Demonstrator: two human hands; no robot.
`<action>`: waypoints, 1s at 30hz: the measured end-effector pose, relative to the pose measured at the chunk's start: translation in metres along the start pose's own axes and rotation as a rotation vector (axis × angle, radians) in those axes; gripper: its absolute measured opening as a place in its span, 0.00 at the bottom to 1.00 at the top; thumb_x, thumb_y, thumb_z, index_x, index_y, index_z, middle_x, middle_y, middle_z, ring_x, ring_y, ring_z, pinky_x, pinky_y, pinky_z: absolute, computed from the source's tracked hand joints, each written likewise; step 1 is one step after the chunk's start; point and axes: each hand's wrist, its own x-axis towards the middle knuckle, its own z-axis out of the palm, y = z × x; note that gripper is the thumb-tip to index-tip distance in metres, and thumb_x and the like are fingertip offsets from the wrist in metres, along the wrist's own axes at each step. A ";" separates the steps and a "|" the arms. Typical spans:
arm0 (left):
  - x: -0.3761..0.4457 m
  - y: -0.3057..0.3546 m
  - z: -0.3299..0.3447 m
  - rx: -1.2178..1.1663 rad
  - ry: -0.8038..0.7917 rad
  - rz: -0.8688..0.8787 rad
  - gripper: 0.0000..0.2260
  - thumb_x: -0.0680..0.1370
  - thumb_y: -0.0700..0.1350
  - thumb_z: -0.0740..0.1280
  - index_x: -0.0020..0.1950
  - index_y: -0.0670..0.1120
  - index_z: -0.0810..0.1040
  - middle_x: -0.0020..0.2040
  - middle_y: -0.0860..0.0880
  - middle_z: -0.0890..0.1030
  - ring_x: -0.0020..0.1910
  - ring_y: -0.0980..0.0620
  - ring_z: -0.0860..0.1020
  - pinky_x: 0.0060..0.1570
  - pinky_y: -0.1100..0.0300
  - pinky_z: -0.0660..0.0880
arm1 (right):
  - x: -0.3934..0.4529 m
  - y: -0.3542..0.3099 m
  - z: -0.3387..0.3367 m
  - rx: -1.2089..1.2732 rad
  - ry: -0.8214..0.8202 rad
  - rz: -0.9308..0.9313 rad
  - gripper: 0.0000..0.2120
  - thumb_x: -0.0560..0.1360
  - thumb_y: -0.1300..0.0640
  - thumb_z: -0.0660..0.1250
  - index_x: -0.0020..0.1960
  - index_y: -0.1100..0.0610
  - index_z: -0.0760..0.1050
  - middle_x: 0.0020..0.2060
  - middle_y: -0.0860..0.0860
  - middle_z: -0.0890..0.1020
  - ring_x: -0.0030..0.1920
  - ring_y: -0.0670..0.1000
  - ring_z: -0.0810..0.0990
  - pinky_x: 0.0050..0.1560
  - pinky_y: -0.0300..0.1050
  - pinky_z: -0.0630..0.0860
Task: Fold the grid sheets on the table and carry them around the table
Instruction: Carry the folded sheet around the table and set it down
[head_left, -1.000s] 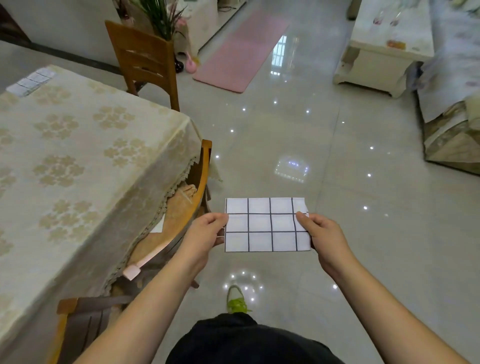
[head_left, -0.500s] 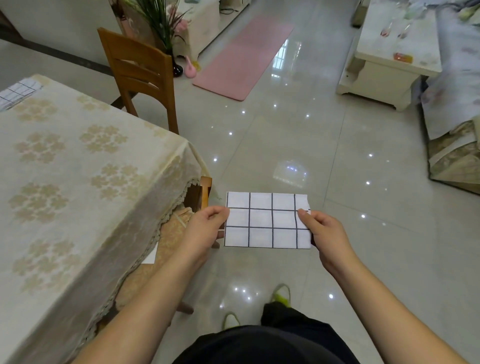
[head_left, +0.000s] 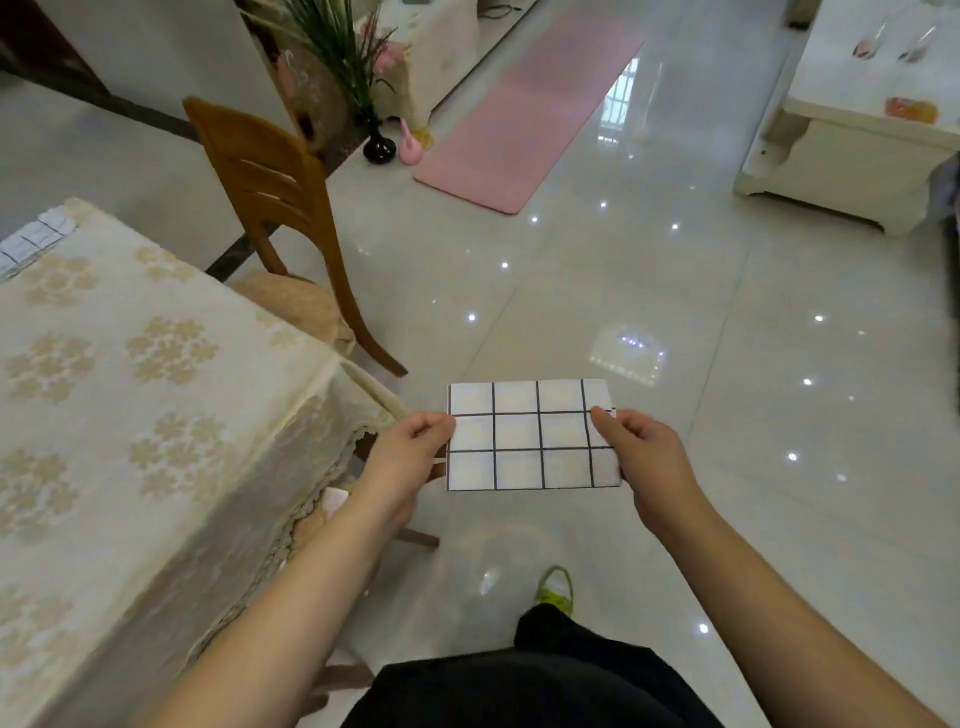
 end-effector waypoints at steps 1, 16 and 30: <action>0.007 0.009 0.009 0.001 0.008 0.005 0.06 0.79 0.42 0.66 0.49 0.42 0.81 0.39 0.47 0.83 0.35 0.54 0.79 0.31 0.64 0.76 | 0.013 -0.009 -0.005 0.000 -0.006 0.004 0.09 0.76 0.53 0.70 0.40 0.55 0.83 0.39 0.53 0.85 0.41 0.52 0.82 0.43 0.45 0.76; 0.132 0.081 0.043 -0.148 0.105 -0.047 0.07 0.79 0.43 0.66 0.50 0.41 0.81 0.39 0.47 0.82 0.36 0.52 0.78 0.35 0.61 0.76 | 0.175 -0.093 0.021 -0.061 -0.152 -0.025 0.14 0.77 0.54 0.69 0.42 0.66 0.77 0.35 0.53 0.79 0.36 0.50 0.75 0.38 0.42 0.69; 0.322 0.185 0.007 -0.250 0.141 -0.002 0.04 0.78 0.37 0.66 0.47 0.39 0.80 0.33 0.49 0.80 0.29 0.58 0.76 0.29 0.70 0.73 | 0.357 -0.190 0.132 -0.239 -0.200 -0.039 0.13 0.77 0.56 0.68 0.35 0.56 0.76 0.25 0.43 0.76 0.28 0.45 0.72 0.31 0.36 0.67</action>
